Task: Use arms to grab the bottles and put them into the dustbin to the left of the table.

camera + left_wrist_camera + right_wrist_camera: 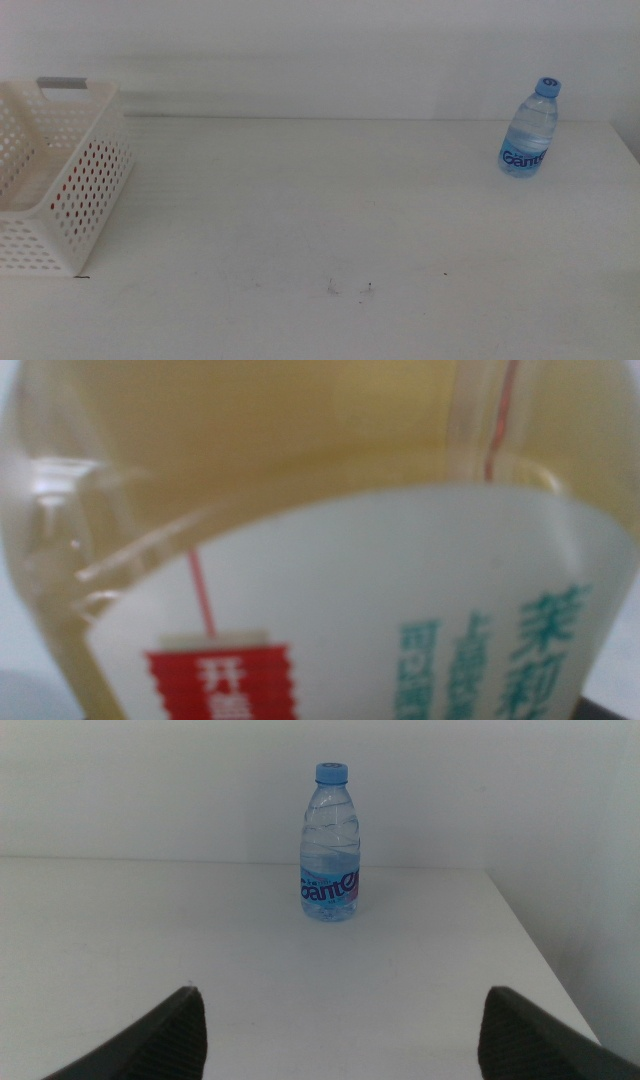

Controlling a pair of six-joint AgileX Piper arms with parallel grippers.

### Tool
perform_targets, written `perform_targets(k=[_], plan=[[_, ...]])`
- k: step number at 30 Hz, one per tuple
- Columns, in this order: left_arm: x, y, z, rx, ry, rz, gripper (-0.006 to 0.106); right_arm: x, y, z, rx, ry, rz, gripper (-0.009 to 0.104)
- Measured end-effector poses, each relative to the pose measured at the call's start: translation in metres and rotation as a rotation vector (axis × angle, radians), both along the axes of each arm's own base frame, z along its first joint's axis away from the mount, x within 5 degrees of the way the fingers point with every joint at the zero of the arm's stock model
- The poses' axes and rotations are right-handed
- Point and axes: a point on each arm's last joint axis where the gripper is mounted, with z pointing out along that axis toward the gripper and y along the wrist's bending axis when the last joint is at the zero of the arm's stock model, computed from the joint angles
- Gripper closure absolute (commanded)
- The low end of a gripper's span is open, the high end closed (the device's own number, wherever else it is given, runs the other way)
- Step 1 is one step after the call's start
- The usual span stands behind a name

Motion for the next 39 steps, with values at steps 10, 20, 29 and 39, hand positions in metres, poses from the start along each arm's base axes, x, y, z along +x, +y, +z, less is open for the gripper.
perform_targets(k=[10,20,29,39], plan=[[0.020,0.011,-0.056,-0.045,0.126,-0.022,0.102,0.000,0.000,0.000,0.000,0.000,0.000,0.023],[0.031,0.016,-0.093,-0.077,0.205,-0.022,0.080,0.000,0.000,0.000,0.000,0.000,0.000,0.023],[0.034,0.013,-0.099,-0.068,0.219,-0.052,0.008,0.000,0.000,0.000,0.000,0.000,0.000,0.023],[0.038,0.005,-0.066,-0.050,0.116,0.003,0.007,0.000,0.000,0.000,0.000,0.000,0.000,0.023]])
